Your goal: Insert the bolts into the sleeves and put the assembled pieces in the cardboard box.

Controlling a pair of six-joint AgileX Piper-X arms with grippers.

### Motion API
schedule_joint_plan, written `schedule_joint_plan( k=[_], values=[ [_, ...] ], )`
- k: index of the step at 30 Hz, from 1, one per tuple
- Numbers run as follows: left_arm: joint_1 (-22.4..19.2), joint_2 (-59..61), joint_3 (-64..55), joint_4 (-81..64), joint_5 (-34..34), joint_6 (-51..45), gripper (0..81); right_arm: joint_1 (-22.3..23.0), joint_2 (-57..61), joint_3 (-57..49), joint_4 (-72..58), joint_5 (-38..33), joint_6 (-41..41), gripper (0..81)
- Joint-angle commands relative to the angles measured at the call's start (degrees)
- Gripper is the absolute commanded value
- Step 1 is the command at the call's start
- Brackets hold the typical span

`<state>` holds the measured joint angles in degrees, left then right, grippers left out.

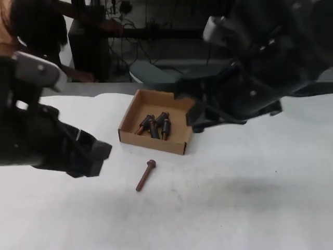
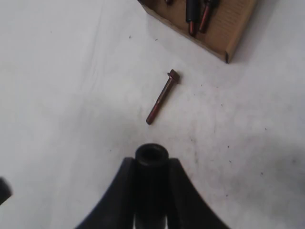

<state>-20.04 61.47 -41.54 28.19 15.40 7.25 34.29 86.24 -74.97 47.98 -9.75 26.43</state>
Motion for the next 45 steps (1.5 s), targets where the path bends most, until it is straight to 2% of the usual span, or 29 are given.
schedule_joint_plan(
  k=[1, 5, 8, 13, 20, 25, 31, 45],
  values=[
    [-0.1, 3.5, 0.0, -1.5, 1.2, -3.5, 61.7, 0.2, -4.0, -0.2, 2.6, -0.2, -2.8, 0.6],
    [-0.4, 8.8, -0.2, -4.3, 4.8, -8.3, 61.7, 0.2, -7.8, -0.2, 5.1, -1.0, -5.5, 0.6],
    [-1.5, 13.6, -1.9, -4.4, 4.7, -8.5, 61.7, 0.2, -9.7, -0.2, 7.7, -1.4, -8.1, 0.6],
    [-4.8, 22.4, -8.1, -3.4, 3.0, -8.3, 61.7, 0.2, -11.4, 0.2, 11.0, -2.0, -11.8, 0.6],
    [-8.6, 34.9, -20.1, 3.6, -1.5, -6.3, 61.7, 0.0, -16.4, 8.8, 8.8, -3.5, -11.8, 0.6],
    [-8.5, 41.3, -25.6, 8.5, -5.0, -5.2, 61.7, 0.0, -21.5, 15.1, 6.3, -3.5, -11.8, 0.6],
    [-8.5, 45.2, -28.4, 7.9, -5.5, -2.0, 61.7, 0.0, -25.8, 19.6, 5.7, -3.5, -10.9, 0.6],
    [-8.5, 50.0, -29.3, 3.2, -5.0, -1.6, 61.7, 0.0, -26.7, 20.8, 4.9, -3.5, -10.9, 0.6]
  ],
)
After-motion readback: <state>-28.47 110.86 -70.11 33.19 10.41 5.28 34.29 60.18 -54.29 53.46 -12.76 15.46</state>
